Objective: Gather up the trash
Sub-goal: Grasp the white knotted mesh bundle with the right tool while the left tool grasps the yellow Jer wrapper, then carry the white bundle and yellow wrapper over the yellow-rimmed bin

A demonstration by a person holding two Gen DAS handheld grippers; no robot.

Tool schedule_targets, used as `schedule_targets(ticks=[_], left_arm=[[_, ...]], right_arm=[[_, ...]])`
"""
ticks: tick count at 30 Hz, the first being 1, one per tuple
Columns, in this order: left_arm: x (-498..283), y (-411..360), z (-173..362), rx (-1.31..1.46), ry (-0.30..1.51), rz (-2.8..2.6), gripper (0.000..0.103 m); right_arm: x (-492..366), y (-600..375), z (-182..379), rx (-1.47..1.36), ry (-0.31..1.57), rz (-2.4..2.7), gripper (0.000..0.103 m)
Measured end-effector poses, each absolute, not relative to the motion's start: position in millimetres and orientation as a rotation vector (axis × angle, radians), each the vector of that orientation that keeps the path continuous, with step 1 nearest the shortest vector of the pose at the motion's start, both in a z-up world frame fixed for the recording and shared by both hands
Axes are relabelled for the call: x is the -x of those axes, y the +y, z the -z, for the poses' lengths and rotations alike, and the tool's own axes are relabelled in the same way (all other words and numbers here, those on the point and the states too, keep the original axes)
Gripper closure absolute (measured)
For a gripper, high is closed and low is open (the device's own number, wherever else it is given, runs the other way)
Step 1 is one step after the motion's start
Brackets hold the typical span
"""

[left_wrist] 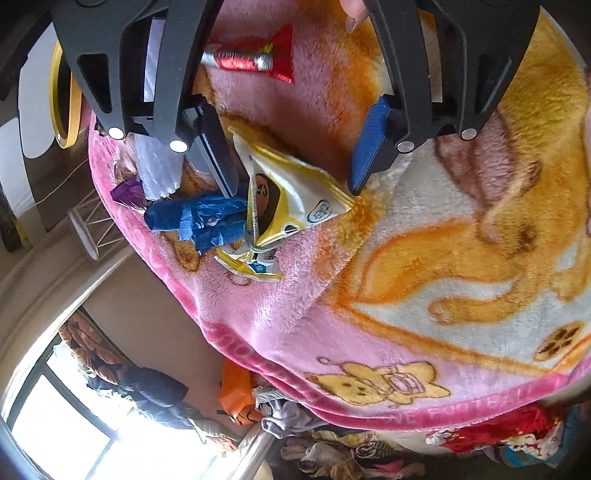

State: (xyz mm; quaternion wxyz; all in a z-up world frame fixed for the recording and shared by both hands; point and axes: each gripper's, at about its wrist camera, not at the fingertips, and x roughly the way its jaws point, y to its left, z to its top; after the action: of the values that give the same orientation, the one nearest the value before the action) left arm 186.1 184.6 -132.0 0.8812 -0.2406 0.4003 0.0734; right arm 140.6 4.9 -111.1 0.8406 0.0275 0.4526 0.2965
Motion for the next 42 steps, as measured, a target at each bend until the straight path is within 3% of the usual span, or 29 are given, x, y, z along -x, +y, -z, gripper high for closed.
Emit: schedule_targets(ticks=[4,7,10,42], left_arm=[[-194.6,186.3,136.5,0.519,0.843,-0.163,0.062],[-196.2,186.1,137.0,0.525,0.844,-0.171,0.079],[-192.2,184.2,134.6,0.531,0.832,-0.166,0.083],[-115.7,134.4,39.6,0.398,0.584,-0.065,0.085]], right_arm=[[-136.4,6.6,109.7,-0.033,0.944,-0.651,0.071],[-128.9,5.9,105.0,-0.022,0.921,-0.664,0.073],[-119.1,3.1,95.8,0.001,0.874,-0.671,0.074],[-87.7,-62.3,45.6,0.063,0.681,-0.572,0.075]])
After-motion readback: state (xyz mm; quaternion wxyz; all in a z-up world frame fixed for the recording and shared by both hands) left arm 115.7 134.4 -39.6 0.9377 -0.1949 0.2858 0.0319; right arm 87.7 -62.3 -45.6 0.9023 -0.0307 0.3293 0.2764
